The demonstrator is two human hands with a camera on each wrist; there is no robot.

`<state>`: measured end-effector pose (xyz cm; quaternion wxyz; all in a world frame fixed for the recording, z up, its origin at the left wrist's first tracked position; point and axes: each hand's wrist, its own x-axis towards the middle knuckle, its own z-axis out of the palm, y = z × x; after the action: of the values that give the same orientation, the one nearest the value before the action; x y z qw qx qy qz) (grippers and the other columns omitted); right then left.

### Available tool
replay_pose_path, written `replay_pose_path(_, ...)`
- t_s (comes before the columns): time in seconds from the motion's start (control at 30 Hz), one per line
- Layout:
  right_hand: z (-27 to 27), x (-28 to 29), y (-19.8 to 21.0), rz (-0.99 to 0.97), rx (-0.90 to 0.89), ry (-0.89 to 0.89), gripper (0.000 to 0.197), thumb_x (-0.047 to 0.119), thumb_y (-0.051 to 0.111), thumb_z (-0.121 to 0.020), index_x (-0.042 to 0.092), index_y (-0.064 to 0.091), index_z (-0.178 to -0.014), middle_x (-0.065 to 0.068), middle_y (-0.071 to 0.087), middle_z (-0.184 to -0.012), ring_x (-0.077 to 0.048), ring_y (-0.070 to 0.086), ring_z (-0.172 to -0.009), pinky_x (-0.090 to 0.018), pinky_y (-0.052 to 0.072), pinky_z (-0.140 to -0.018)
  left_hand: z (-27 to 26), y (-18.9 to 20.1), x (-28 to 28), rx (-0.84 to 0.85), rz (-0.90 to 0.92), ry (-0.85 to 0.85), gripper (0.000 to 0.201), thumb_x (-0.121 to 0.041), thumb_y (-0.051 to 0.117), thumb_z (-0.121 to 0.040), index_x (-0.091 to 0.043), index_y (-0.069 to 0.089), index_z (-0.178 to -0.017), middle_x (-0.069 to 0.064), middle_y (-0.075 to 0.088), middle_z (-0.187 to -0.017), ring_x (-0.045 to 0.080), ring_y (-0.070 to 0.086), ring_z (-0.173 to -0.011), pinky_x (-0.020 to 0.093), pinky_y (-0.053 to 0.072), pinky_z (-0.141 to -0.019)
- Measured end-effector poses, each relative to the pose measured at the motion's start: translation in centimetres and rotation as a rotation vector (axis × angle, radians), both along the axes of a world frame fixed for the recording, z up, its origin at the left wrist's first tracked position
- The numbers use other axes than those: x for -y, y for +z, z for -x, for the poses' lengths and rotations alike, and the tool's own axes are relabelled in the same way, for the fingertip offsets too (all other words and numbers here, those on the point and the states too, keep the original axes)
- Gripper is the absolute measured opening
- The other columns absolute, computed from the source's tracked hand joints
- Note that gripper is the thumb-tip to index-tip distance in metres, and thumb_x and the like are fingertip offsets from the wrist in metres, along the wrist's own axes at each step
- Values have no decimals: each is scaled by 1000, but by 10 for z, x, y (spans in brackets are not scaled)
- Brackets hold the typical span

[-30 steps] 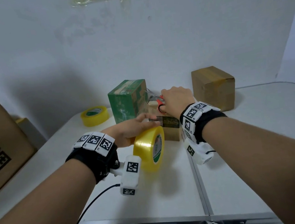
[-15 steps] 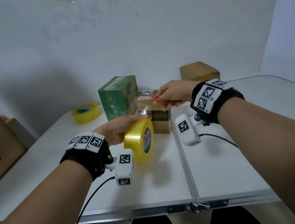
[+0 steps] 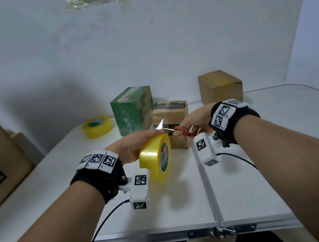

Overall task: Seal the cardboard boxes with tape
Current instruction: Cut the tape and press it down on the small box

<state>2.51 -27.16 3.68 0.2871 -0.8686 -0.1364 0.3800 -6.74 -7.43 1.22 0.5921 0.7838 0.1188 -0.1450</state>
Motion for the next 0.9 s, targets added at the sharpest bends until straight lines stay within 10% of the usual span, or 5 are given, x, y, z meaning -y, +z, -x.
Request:
replay_pose_path(0.27,-4,-6,11,92,120,29,38,38,70,-88,14,57,-62,5,51,-46,-6,38,-34,-15,32,-35,-3,1,0,0,-5,1,48,-43,70,-84,-14,59,-121,14,71,-109,29,70,-97,43,56,-90)
replay_pose_path(0.43,-11,-9,10,145,147,71,24,35,69,-90,13,61,-92,2,47,-62,-6,34,-44,-14,29,-39,-4,0,-1,-12,-11,4,49,-44,72,-83,-14,60,-120,15,71,-109,30,69,-98,46,54,-94)
replay_pose_path(0.7,-11,-21,8,192,238,125,40,43,66,-90,13,56,-66,4,48,-51,-7,36,-39,-15,32,-37,-5,1,1,-16,-26,10,46,-43,71,-83,-14,62,-117,14,72,-108,31,68,-102,45,54,-94)
replay_pose_path(0.9,-7,-14,4,68,330,132,33,35,75,-84,4,76,-98,2,58,-62,-5,40,-40,-13,35,-38,-6,0,1,-7,-24,4,50,-44,71,-83,-14,59,-121,14,71,-109,30,69,-100,44,55,-91)
